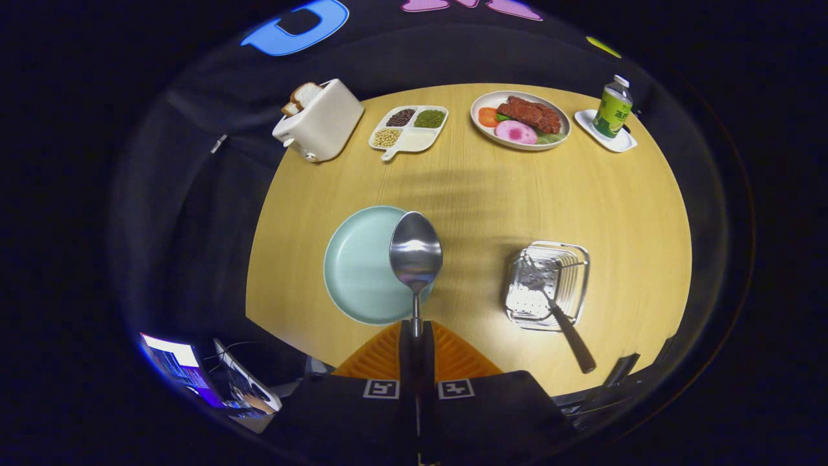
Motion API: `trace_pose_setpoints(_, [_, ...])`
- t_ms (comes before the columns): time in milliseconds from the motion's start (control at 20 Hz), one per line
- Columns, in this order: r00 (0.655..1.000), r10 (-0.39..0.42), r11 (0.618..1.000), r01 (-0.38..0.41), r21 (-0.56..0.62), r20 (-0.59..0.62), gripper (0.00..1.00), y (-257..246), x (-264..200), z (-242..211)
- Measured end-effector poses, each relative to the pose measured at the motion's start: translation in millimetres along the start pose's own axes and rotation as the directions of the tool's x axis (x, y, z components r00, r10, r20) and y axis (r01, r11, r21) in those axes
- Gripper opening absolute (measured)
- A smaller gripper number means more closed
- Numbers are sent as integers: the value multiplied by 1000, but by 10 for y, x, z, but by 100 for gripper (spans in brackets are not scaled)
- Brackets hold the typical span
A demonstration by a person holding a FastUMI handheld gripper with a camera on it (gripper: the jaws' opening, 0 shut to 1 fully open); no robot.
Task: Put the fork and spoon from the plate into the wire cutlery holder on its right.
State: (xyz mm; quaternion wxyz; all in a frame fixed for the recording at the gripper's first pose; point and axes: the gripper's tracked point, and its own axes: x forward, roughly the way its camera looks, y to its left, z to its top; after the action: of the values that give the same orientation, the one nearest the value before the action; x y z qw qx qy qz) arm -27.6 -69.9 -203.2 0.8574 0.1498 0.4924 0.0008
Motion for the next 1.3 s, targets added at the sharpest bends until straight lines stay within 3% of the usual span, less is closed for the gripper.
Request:
trace_pose_setpoints(450, [976, -77, 993, 93, 73, -202, 7, -1013, -171, -110])
trace_pose_setpoints(750, [939, -39, 995, 67, 71, -340, 7, -1037, -87, -235])
trace_pose_setpoints(1300, [926, -49, 991, 93, 100, -373, 10, -1061, 92, -123])
